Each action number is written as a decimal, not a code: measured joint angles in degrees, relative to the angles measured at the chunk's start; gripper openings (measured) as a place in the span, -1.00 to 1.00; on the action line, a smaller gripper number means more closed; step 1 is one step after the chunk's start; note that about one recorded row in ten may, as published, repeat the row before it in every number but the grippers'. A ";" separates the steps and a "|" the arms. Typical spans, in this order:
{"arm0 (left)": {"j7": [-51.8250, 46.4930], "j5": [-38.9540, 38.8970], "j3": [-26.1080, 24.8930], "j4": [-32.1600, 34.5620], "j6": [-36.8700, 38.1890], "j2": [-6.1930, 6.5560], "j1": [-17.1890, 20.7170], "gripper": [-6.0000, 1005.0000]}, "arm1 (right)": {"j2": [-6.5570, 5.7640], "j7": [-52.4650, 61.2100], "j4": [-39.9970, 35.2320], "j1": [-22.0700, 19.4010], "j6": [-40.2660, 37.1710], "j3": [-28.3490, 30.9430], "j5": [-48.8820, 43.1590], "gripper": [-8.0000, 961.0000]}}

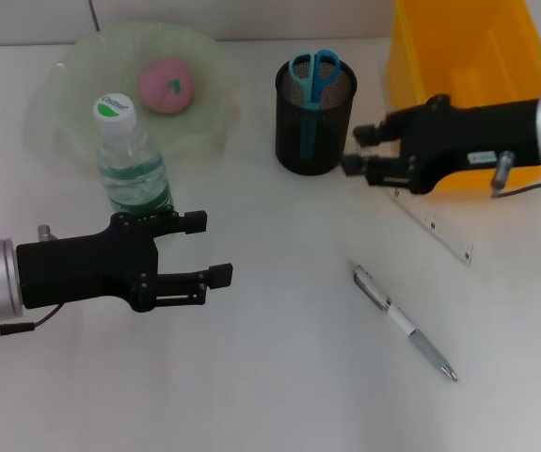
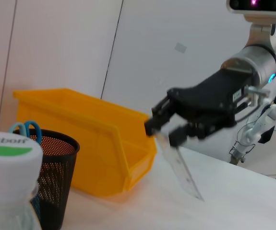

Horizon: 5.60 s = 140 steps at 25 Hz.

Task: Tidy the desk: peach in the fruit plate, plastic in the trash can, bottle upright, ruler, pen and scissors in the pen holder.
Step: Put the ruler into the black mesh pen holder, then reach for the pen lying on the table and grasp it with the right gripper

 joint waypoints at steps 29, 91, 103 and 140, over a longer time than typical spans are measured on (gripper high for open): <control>0.30 -6.44 -0.65 -0.75 3.93 0.07 2.04 0.68 | 0.21 -50.56 65.49 27.32 13.38 4.88 71.26 -0.10; 0.24 1.41 0.44 1.38 5.32 1.07 1.03 0.68 | -0.17 60.61 -18.66 9.98 -26.32 -17.28 -37.14 0.59; 2.49 1.41 0.79 1.09 5.00 0.52 1.28 0.68 | 0.17 63.20 -7.06 11.34 -15.82 -25.36 -35.64 0.58; 4.10 1.41 0.87 0.70 2.43 0.00 0.79 0.68 | 0.11 63.06 3.55 17.10 -7.53 -33.70 -37.42 -0.13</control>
